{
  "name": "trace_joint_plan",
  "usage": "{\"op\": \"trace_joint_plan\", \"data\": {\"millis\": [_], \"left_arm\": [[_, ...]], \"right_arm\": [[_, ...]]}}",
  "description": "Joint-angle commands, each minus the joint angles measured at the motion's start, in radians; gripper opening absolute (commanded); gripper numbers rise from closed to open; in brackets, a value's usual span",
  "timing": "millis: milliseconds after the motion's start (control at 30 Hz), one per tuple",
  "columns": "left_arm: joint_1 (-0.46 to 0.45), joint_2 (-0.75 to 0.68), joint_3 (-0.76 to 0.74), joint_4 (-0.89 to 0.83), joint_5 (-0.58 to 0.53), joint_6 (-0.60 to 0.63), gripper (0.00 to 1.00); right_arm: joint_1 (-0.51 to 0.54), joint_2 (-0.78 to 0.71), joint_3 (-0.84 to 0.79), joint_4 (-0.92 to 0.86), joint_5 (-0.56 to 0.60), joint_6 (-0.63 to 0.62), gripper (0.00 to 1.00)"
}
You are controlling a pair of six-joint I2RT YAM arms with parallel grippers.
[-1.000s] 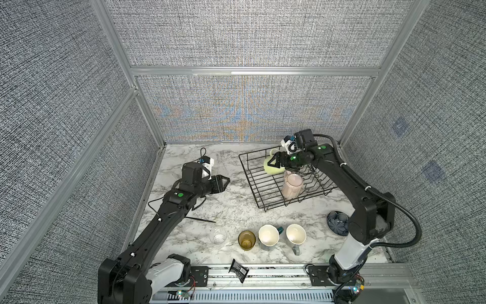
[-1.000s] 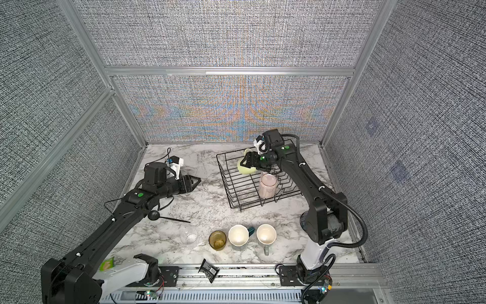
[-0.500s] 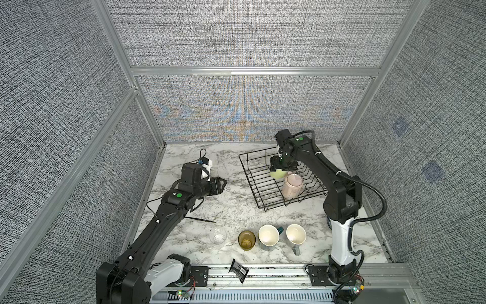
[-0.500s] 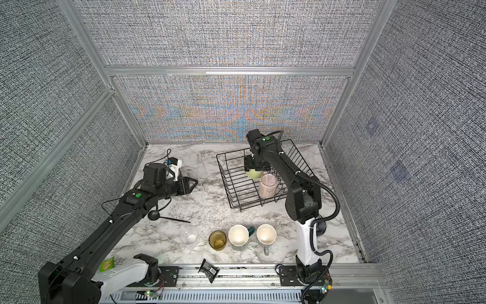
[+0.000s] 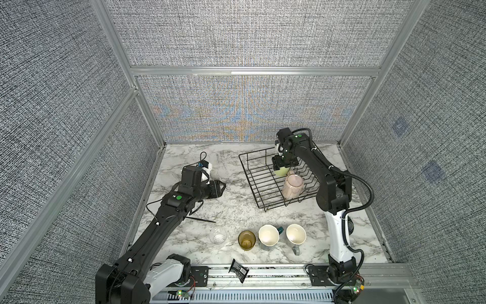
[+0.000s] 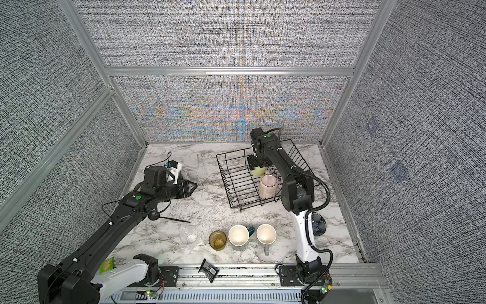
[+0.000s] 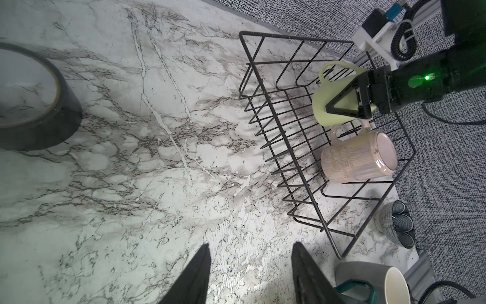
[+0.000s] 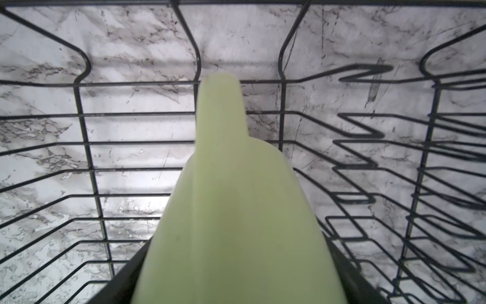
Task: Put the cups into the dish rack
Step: 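Set the pale green mug in the rack with the right gripper while the left withdraws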
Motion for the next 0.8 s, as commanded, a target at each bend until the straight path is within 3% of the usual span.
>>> {"op": "trace_joint_plan", "data": {"millis": [0, 233, 633, 700, 767], "left_arm": [[0.001, -0.014, -0.015, 0.018, -0.017, -0.022, 0.51], [0.001, -0.036, -0.066, 0.057, -0.034, -0.064, 0.51], [0.0, -0.051, -0.058, -0.023, -0.068, -0.074, 0.51], [0.001, -0.073, -0.055, -0.062, -0.1, -0.091, 0.52], [0.0, -0.093, -0.059, -0.096, -0.103, -0.108, 0.54]], "right_arm": [[-0.015, 0.018, 0.029, 0.016, -0.096, -0.109, 0.61], [-0.033, 0.076, 0.087, 0.028, -0.138, -0.174, 0.62], [-0.033, 0.17, 0.167, 0.028, -0.024, -0.158, 0.74], [-0.033, 0.173, 0.167, 0.039, 0.001, -0.152, 0.79], [-0.033, 0.173, 0.175, 0.035, 0.014, -0.143, 0.93]]}}
